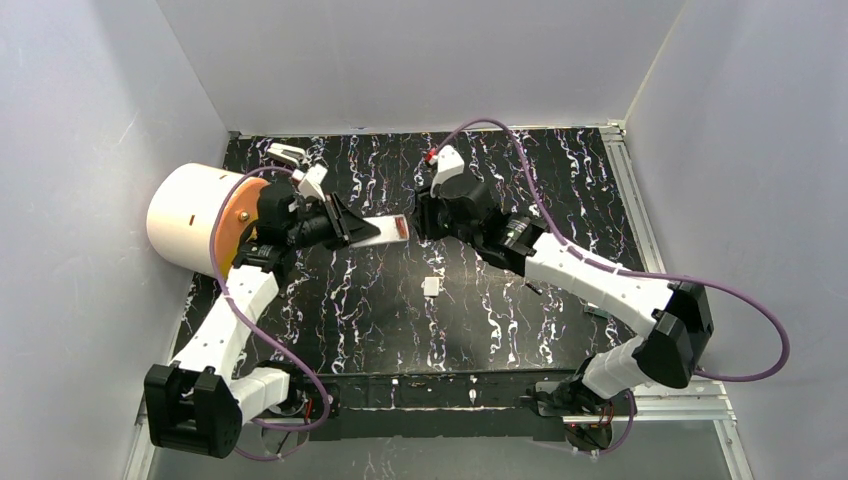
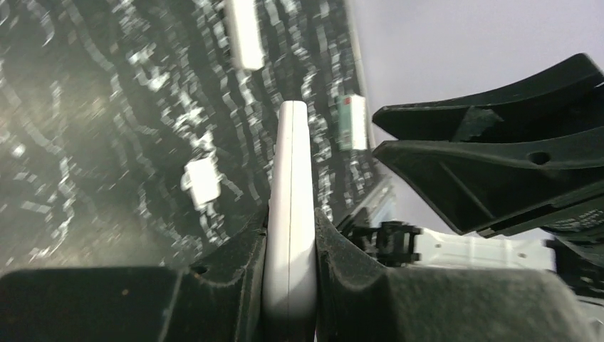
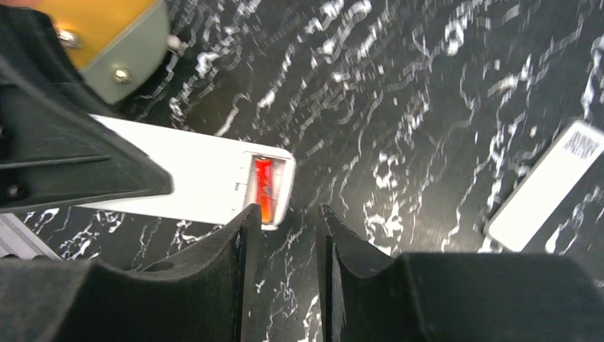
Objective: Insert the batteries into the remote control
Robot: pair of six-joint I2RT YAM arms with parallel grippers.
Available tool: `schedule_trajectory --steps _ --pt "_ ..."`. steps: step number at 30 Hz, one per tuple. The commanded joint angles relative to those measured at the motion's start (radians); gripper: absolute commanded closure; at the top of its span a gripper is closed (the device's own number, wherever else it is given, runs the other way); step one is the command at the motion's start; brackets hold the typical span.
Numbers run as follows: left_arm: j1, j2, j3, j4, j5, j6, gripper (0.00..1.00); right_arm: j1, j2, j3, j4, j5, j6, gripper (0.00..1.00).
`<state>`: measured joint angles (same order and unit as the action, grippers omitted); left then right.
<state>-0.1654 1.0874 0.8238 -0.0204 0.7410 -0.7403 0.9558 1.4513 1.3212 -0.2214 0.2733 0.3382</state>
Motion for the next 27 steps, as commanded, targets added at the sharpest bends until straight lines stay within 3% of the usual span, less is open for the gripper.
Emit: schedule_trajectory --steps 1,6,11,16,21,27 --pt "-0.051 0.045 0.05 -0.318 -0.167 0.184 1.0 -0.036 -0.027 -0.123 0.039 0.008 0.204 0.57" --pt "-0.192 0.168 0.158 -0.568 -0.469 0.247 1.0 -0.06 -0.016 -0.262 0.079 -0.144 0.324 0.58" --pt "-0.276 0.267 0.232 -0.711 -0.64 0.229 1.0 -0.059 0.042 -0.312 0.12 -0.265 0.397 0.59" --pt "-0.431 0.398 0.341 -0.874 -0.851 0.154 1.0 -0.056 0.096 -0.348 0.165 -0.319 0.485 0.59" --pt "-0.51 0.491 0.414 -0.953 -0.941 0.098 1.0 -0.043 0.159 -0.36 0.196 -0.361 0.539 0.58" --pt "-0.517 0.514 0.451 -0.983 -0.966 0.082 1.0 -0.025 0.206 -0.385 0.253 -0.373 0.606 0.48"
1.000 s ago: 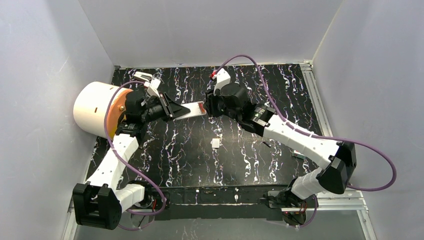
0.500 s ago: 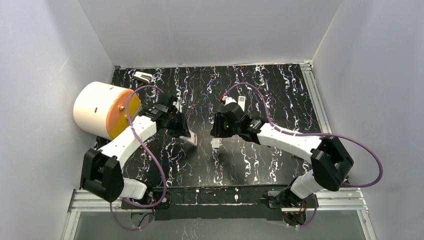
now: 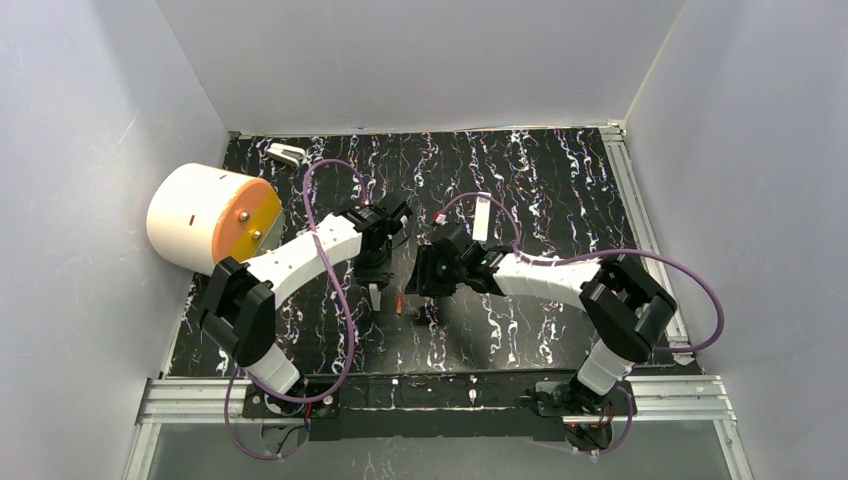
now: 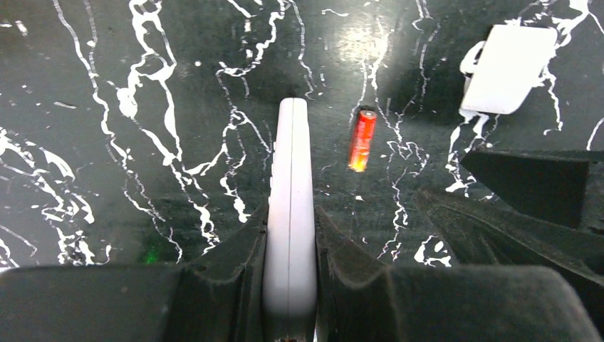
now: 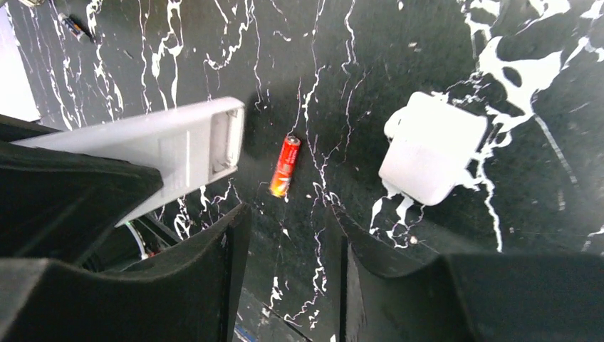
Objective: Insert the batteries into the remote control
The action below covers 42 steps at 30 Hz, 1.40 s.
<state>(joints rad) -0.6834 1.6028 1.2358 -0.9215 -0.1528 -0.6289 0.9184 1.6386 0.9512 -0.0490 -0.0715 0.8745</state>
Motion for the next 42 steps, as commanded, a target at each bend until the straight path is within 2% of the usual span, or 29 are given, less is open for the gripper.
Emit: schedule_trajectory --steps 1,6,13,19,24,30,37,42 --pt "0.001 -0.001 0.039 -0.082 -0.075 -0.031 1.0 0.015 0.032 -0.012 0.078 -0.033 0.076 0.48" --pt "0.002 -0.025 0.05 -0.082 -0.12 -0.026 1.0 0.043 0.061 0.0 0.014 -0.027 0.089 0.48" --pt "0.018 -0.087 0.079 -0.089 -0.193 0.0 1.0 0.095 0.117 0.113 -0.147 0.066 -0.012 0.48" --pt "0.128 -0.16 0.08 -0.104 -0.272 0.018 1.0 0.148 0.192 0.228 -0.225 0.201 -0.057 0.47" --pt "0.203 -0.228 0.069 -0.097 -0.288 0.053 1.0 0.2 0.276 0.358 -0.374 0.369 -0.077 0.48" --pt "0.265 -0.265 0.02 -0.059 -0.281 0.077 1.0 0.262 0.362 0.476 -0.525 0.533 -0.08 0.54" --pt "0.286 -0.268 0.002 -0.037 -0.252 0.093 1.0 0.287 0.451 0.581 -0.61 0.595 -0.101 0.62" --pt "0.292 -0.273 -0.003 -0.035 -0.239 0.098 1.0 0.289 0.458 0.58 -0.619 0.607 -0.097 0.78"
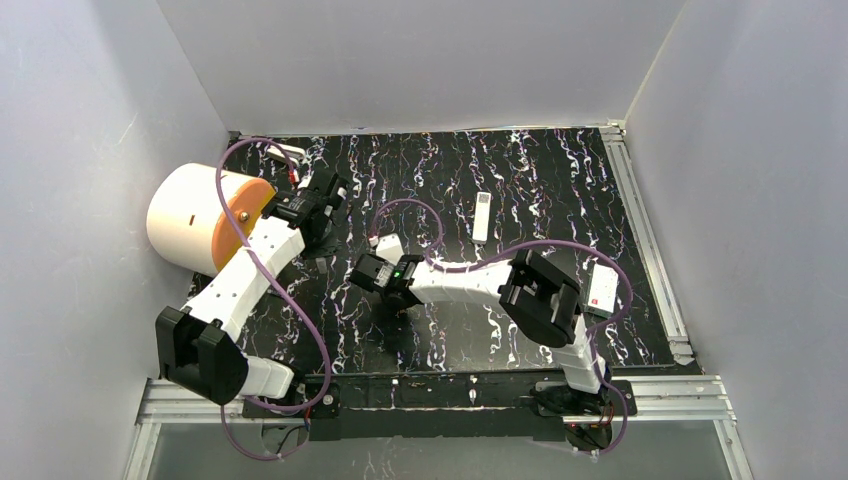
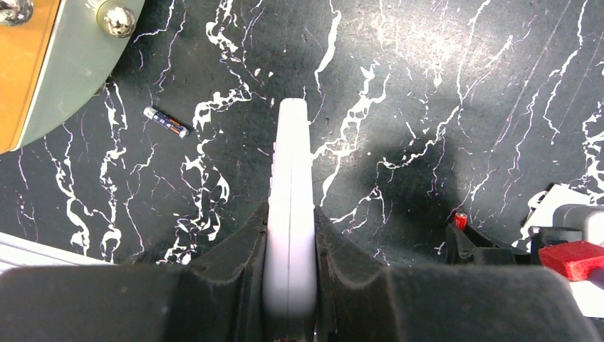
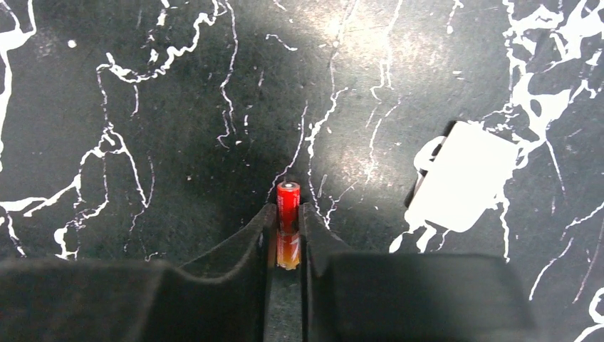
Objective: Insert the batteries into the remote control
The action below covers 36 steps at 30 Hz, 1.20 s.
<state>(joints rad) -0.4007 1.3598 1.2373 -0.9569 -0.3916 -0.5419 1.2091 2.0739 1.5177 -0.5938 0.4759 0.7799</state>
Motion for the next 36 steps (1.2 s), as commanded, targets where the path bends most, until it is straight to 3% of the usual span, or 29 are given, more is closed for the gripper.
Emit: schedule_trajectory --steps 1,3,7,15,22,27,33,36 --pt "0.008 -0.031 -0.005 0.002 0.004 0.012 1.0 -0.002 0.019 0.009 -0.074 0.068 0.0 0.82" --pt "0.009 -0.03 -0.007 0.003 0.019 0.013 1.0 -0.003 0.004 -0.005 -0.06 0.078 0.003 0.88" --pt "0.008 -0.039 -0.012 0.036 0.112 0.04 1.0 -0.004 -0.089 -0.065 0.012 0.146 0.008 0.91" --pt "0.008 -0.116 -0.065 0.293 0.539 0.085 1.0 -0.128 -0.471 -0.229 0.17 0.201 0.021 0.91" --pt "0.008 -0.118 -0.075 0.564 0.834 -0.04 1.0 -0.231 -0.732 -0.249 0.372 0.146 -0.116 0.9" --pt "0.009 -0.087 -0.086 0.711 0.99 -0.152 1.0 -0.233 -0.802 -0.24 0.466 0.159 -0.193 0.89" --pt "0.008 -0.066 -0.161 1.031 1.164 -0.391 1.0 -0.232 -0.855 -0.31 0.559 0.154 -0.243 0.89" --pt "0.008 -0.065 -0.163 1.054 1.187 -0.417 1.0 -0.235 -0.876 -0.34 0.576 0.156 -0.258 0.89"
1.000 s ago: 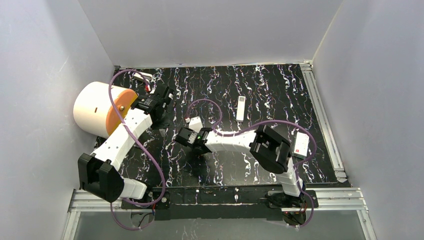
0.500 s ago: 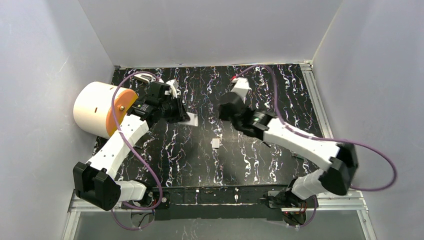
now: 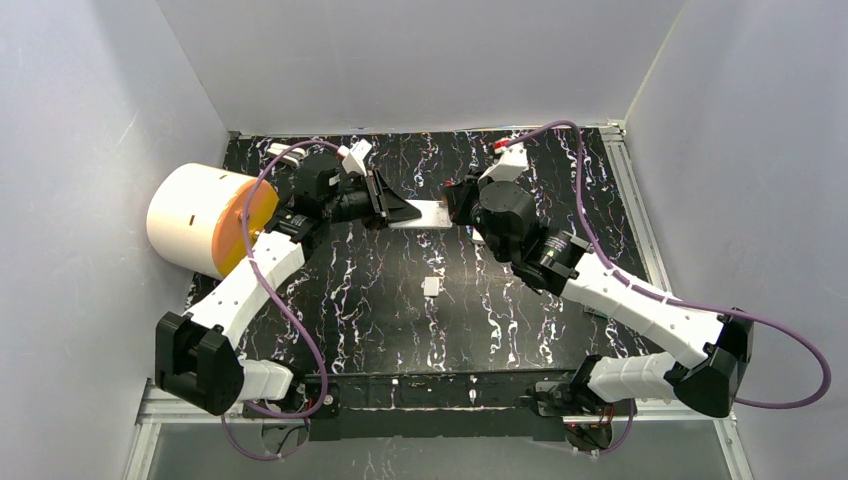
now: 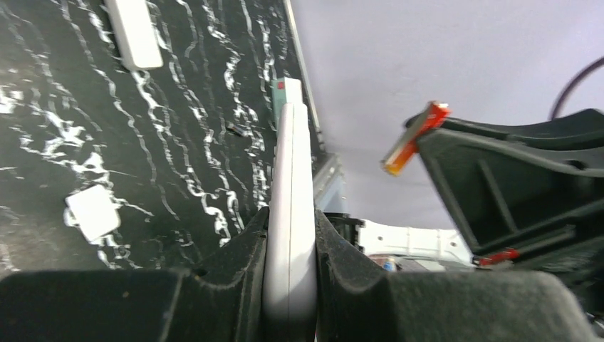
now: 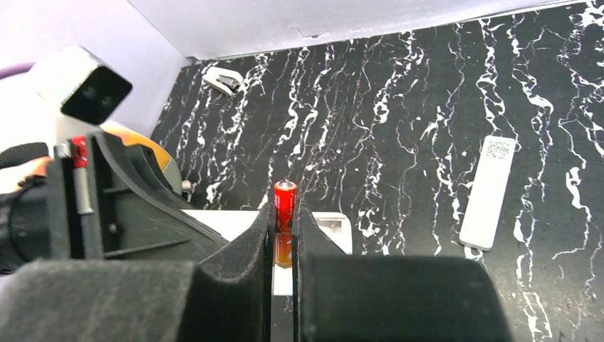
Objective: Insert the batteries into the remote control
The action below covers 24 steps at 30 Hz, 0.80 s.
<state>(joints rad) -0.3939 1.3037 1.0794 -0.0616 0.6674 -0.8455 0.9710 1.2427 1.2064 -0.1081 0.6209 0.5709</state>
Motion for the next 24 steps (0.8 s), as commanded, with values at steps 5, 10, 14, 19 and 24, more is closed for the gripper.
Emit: schedule_trajectory --steps 5,10,14,19,24 --pt "0.004 -0.03 -0.014 0.165 0.151 -0.125 1.0 0.003 -0.067 -0.053 0.078 0.032 -0.068 0.9" --pt "0.003 -0.044 -0.024 0.193 0.173 -0.156 1.0 0.003 -0.08 -0.084 0.1 -0.016 -0.075 0.93" --pt "0.004 -0.05 -0.018 0.202 0.174 -0.169 1.0 0.003 -0.085 -0.099 0.1 -0.024 -0.082 0.99" --pt "0.004 -0.049 -0.013 0.222 0.187 -0.196 1.0 0.003 -0.095 -0.121 0.099 -0.047 -0.086 0.99" --pt "0.005 -0.043 -0.017 0.289 0.201 -0.265 1.0 0.003 -0.107 -0.139 0.132 -0.056 -0.077 0.99"
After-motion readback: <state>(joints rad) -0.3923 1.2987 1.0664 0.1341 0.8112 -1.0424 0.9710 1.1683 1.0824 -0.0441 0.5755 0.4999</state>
